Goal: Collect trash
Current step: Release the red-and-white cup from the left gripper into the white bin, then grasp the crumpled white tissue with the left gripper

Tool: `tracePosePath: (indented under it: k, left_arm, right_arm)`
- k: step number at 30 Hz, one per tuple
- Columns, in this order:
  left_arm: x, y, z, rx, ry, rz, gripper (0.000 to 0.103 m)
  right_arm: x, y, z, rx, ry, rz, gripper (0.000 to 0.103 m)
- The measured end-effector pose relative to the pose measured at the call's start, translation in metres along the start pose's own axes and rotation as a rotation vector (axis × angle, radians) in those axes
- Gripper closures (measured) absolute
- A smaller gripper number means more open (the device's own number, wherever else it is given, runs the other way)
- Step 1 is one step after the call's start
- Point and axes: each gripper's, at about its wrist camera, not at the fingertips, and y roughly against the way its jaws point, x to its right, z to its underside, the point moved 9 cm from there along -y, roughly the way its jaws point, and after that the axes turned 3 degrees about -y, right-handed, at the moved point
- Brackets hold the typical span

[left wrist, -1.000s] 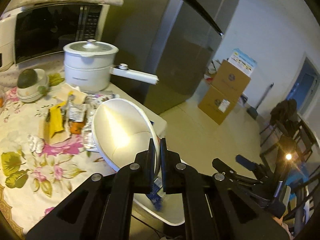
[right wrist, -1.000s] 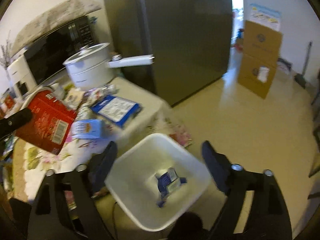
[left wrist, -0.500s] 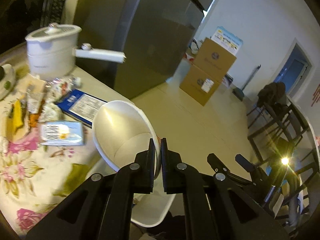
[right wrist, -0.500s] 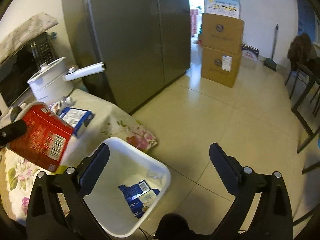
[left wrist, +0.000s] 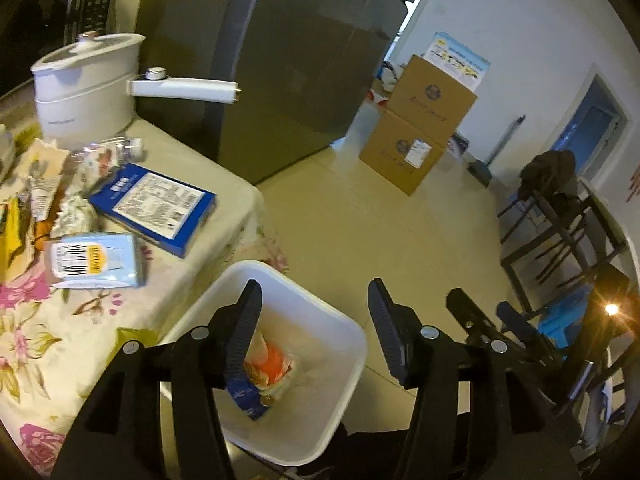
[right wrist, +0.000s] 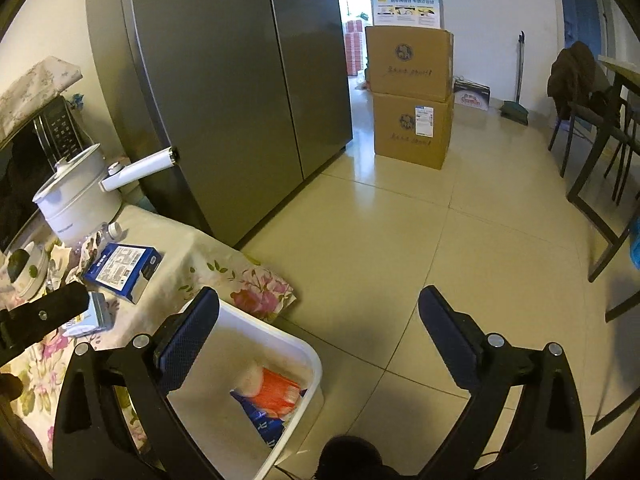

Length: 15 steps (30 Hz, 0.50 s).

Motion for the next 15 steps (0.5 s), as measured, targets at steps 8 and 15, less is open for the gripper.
tracePosePath:
  k: [8, 15]
  left_arm:
    - [-0.058, 0.038, -0.008, 0.096, -0.019, -0.268, 0.015]
    - [-0.161, 0.070, -0.013, 0.100, 0.091, -0.453, 0.014]
  right_arm:
    - [-0.029, -0.006, 0.006, -0.020, 0.087, -0.011, 0.007]
    - [-0.064, -0.014, 0.020, -0.061, 0.174, -0.044, 0.007]
